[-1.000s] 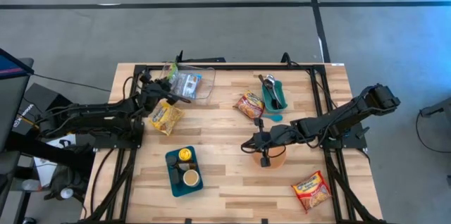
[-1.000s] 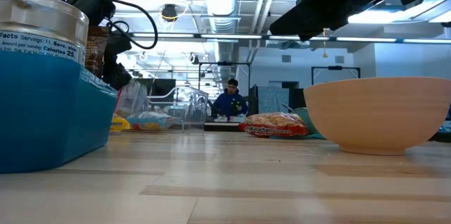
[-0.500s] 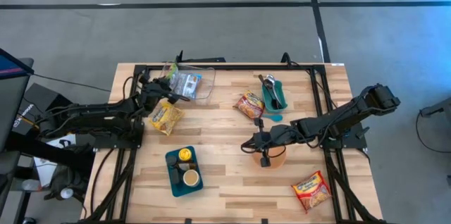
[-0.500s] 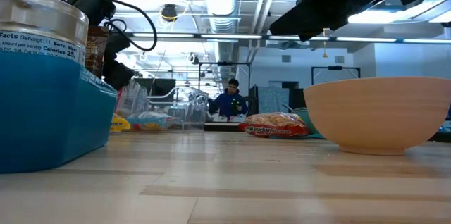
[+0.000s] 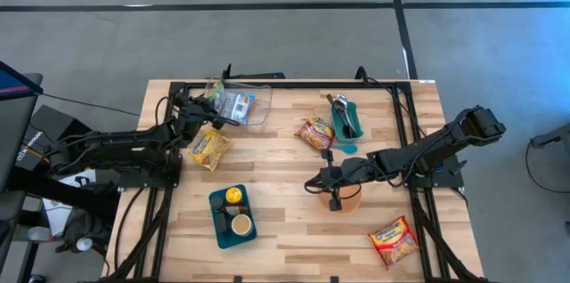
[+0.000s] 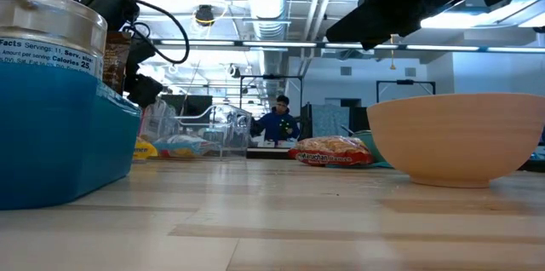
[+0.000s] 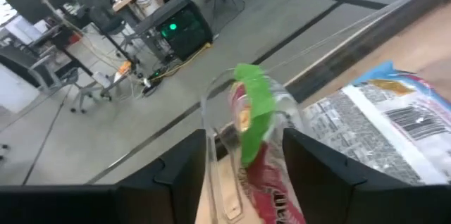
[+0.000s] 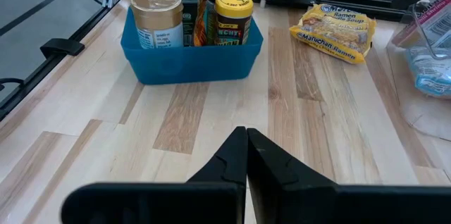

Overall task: Pick & Place Food Item
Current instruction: Put the green noodle pack into the transparent bin, then put the yellow noodle pack into the transparent bin

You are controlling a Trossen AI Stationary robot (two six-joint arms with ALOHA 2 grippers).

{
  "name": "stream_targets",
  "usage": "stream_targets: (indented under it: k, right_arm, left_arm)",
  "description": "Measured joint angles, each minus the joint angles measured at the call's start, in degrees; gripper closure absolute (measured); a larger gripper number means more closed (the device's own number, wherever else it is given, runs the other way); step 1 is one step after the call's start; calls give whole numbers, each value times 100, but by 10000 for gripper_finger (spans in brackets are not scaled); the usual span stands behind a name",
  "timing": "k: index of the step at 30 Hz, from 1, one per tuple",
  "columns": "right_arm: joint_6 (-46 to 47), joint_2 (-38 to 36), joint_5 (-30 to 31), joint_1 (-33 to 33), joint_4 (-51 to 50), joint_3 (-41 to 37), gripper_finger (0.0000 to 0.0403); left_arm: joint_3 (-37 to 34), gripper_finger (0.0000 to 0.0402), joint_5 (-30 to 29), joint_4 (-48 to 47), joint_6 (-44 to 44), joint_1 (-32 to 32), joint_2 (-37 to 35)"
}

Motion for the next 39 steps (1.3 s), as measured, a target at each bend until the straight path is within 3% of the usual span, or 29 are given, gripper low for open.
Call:
stream_targets:
  k: [11, 22, 39]
  right_arm:
    - [-2, 0, 2, 0, 0, 2, 403]
    - [0, 2, 2, 0, 0, 1, 403]
    - [103, 2, 0, 0, -2, 2, 403]
  left_arm:
    - [0, 181, -25, -3, -285, -187, -575]
    - [0, 182, -21, 8, -1184, -630, -1488]
    - [0, 227, 2174, -51, -3073, -1859, -1787]
